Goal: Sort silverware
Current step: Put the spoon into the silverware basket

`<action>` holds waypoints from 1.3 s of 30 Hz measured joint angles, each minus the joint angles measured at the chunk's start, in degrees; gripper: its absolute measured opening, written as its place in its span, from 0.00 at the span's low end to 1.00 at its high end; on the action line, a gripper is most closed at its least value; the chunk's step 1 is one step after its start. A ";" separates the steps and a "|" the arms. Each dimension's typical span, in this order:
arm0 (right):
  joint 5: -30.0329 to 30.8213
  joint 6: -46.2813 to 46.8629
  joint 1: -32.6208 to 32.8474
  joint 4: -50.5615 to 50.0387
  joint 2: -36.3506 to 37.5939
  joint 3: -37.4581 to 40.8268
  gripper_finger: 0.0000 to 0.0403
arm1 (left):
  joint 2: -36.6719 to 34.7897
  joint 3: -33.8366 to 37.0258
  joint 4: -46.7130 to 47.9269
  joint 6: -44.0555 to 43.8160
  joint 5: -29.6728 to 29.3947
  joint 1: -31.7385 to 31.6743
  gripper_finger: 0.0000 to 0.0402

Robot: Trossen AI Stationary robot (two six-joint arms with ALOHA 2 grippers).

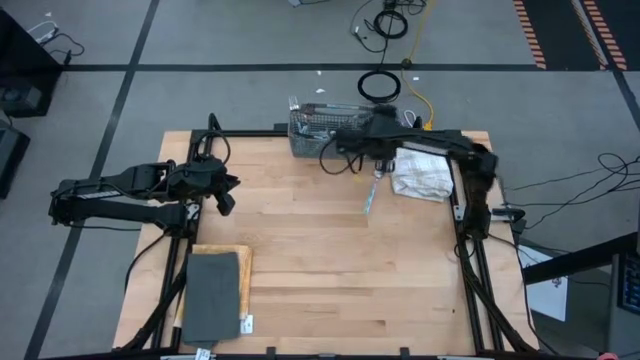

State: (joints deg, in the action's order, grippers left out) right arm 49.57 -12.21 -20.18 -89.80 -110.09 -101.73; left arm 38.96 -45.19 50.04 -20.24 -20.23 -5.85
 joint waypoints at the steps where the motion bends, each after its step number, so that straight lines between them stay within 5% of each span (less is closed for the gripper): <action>1: -7.25 3.88 -0.02 -0.04 2.12 0.02 0.49 | 0.00 0.00 0.02 -0.01 0.00 -0.02 0.16; 4: -31.08 14.68 -0.07 1.55 8.73 0.00 0.49 | 0.01 0.00 0.02 -0.01 0.00 0.00 0.16; 7: -42.36 23.82 1.41 5.56 13.26 1.61 0.49 | 0.02 0.00 0.00 -0.28 -0.02 -0.02 0.16; 15: -46.02 49.63 4.43 11.10 16.02 13.54 0.49 | 0.01 0.00 -0.22 -0.91 -0.02 0.00 0.16; 23: -53.21 61.01 5.68 33.33 15.97 29.99 0.49 | 0.01 0.00 -0.22 -0.83 0.10 0.00 0.16; 39: -45.61 71.66 -0.98 51.37 15.26 43.37 0.49 | 0.02 0.00 -0.22 -0.41 0.23 0.00 0.16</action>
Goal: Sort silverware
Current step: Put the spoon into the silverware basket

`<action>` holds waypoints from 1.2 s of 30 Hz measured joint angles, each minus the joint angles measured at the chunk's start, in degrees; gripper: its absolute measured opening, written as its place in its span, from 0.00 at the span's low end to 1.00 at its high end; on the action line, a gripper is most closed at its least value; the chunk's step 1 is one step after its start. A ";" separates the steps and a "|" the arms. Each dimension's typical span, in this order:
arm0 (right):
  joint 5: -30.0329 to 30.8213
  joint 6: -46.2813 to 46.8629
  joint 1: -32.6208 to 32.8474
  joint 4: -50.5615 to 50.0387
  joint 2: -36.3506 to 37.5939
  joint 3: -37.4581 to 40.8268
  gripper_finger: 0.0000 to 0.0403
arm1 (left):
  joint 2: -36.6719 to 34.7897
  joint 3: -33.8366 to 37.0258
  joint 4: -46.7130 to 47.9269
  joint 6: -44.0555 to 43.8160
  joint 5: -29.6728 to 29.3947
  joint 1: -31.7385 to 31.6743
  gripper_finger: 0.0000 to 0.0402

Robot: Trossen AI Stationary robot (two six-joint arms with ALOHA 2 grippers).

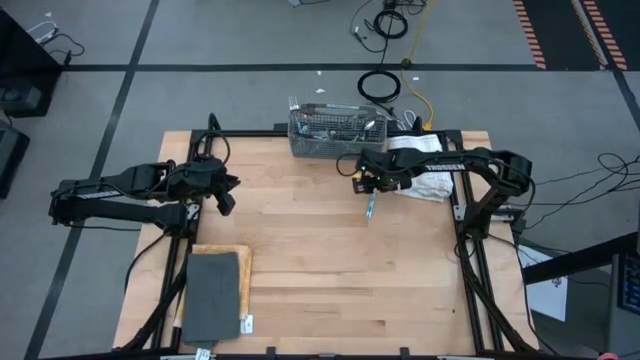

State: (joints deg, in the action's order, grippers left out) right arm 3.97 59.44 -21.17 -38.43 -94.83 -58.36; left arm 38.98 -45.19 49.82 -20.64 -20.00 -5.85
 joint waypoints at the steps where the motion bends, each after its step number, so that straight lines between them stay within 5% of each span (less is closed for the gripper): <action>1: 0.56 0.48 -0.63 -0.02 0.00 0.25 0.49 | 0.00 0.00 0.00 0.01 -0.42 0.00 0.16; 17: 2.52 4.75 -0.07 4.19 -7.64 1.55 0.47 | 0.00 0.00 0.00 0.49 -3.08 -0.01 0.16; 26: 2.69 4.39 0.26 4.81 -9.42 1.57 0.04 | 0.00 0.00 0.02 0.52 -4.28 -0.01 0.16; 36: 0.69 5.68 4.00 1.49 -5.04 2.06 0.01 | 0.00 0.00 0.25 0.50 -4.34 0.00 0.16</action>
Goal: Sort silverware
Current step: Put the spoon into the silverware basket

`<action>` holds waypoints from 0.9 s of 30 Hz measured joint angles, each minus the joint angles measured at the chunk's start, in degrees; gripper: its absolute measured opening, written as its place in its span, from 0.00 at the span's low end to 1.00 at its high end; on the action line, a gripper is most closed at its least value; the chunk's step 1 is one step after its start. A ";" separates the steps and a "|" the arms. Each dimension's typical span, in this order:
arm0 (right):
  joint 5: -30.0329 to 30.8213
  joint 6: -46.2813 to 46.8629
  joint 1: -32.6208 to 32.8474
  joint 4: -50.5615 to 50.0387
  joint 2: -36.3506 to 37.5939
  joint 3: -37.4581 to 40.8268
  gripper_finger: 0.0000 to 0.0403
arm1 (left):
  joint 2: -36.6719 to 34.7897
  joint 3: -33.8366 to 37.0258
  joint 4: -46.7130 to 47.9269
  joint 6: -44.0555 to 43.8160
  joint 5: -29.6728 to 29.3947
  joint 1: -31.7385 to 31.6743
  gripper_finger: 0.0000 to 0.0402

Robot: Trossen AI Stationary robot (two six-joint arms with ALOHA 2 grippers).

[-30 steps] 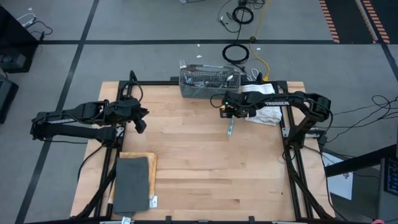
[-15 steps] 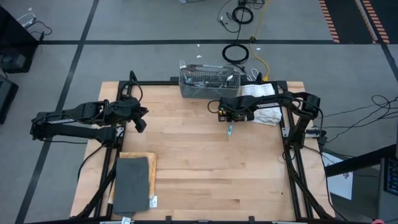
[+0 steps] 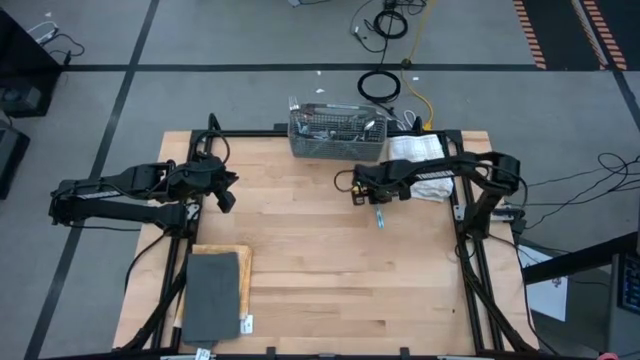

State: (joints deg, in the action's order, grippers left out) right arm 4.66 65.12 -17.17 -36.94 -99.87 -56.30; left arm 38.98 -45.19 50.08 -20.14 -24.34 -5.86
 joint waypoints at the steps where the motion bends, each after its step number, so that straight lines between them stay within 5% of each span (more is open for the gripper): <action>1: -0.64 -0.06 0.92 -0.35 1.03 0.12 0.01 | 0.00 0.00 0.01 0.00 0.01 0.01 0.16; 8: 1.28 -4.40 8.75 8.09 8.81 -0.03 0.00 | 0.00 0.00 0.01 -0.05 0.02 0.01 0.16; 13: 13.64 -10.92 10.29 19.67 16.51 -0.12 0.00 | -0.02 0.00 0.00 -0.07 0.00 -0.01 0.16; 19: 22.65 -31.81 3.77 33.25 24.13 -0.21 0.00 | 0.00 0.00 -0.01 -0.04 0.00 -0.01 0.16; 27: 15.96 -67.33 -3.82 60.15 24.10 -0.29 0.00 | 0.00 0.00 -0.08 1.09 -3.34 -0.01 0.16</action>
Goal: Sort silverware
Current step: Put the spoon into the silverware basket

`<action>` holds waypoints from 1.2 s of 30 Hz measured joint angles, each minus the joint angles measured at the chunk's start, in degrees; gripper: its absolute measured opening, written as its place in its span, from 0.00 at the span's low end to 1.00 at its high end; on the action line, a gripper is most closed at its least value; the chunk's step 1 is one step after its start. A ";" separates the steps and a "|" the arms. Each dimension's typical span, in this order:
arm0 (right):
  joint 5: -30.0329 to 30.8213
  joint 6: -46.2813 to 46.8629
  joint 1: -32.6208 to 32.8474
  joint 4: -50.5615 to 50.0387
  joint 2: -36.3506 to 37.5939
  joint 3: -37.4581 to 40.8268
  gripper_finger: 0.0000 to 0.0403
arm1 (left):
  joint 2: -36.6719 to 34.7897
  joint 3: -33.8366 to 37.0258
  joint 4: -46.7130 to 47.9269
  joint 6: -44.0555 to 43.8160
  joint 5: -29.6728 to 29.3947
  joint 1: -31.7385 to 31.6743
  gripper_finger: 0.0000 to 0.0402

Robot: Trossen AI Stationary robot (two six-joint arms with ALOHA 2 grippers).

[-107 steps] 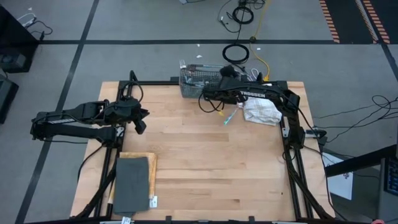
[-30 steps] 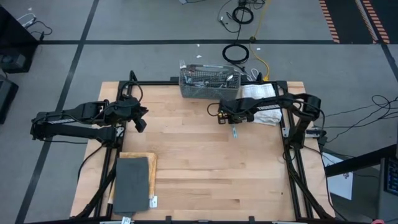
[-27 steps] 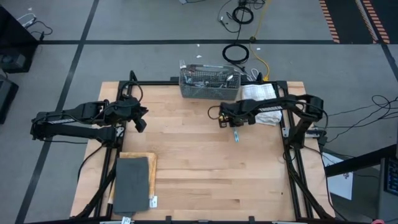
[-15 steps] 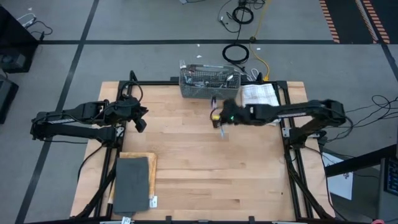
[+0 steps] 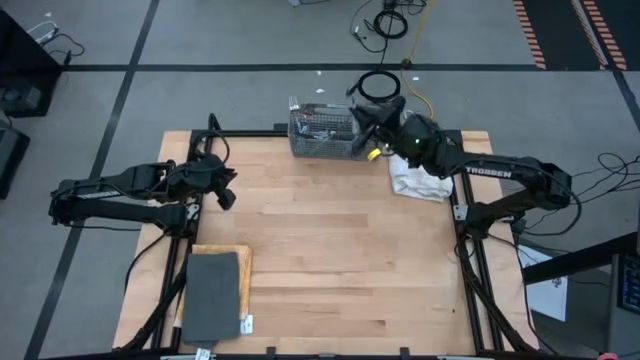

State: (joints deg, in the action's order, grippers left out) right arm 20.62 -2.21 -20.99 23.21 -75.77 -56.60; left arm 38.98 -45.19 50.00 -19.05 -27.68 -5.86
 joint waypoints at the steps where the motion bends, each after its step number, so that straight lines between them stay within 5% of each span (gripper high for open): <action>1: -0.54 -1.93 -0.90 1.12 -0.04 0.03 0.00 | 0.00 0.00 0.01 -0.02 -0.59 -0.01 0.16; 6: -7.04 -2.43 -5.89 15.50 0.00 7.32 0.00 | 0.00 0.88 -0.11 0.01 -2.21 0.02 0.16; 13: -7.23 5.95 -11.84 34.41 -1.78 20.94 0.00 | 0.00 5.00 -2.53 0.00 -2.57 0.00 0.16; 23: -8.99 16.92 -15.97 54.83 -17.76 23.39 0.00 | -0.09 9.99 -7.87 -0.02 -2.61 0.00 0.16; 36: -7.06 21.35 -15.90 52.63 -25.18 23.34 0.02 | -0.07 9.99 -7.67 0.39 -2.61 0.01 0.16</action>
State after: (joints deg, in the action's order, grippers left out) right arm 13.57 19.14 -36.88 75.84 -100.95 -33.26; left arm 38.92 -35.20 42.33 -18.66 -30.28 -5.86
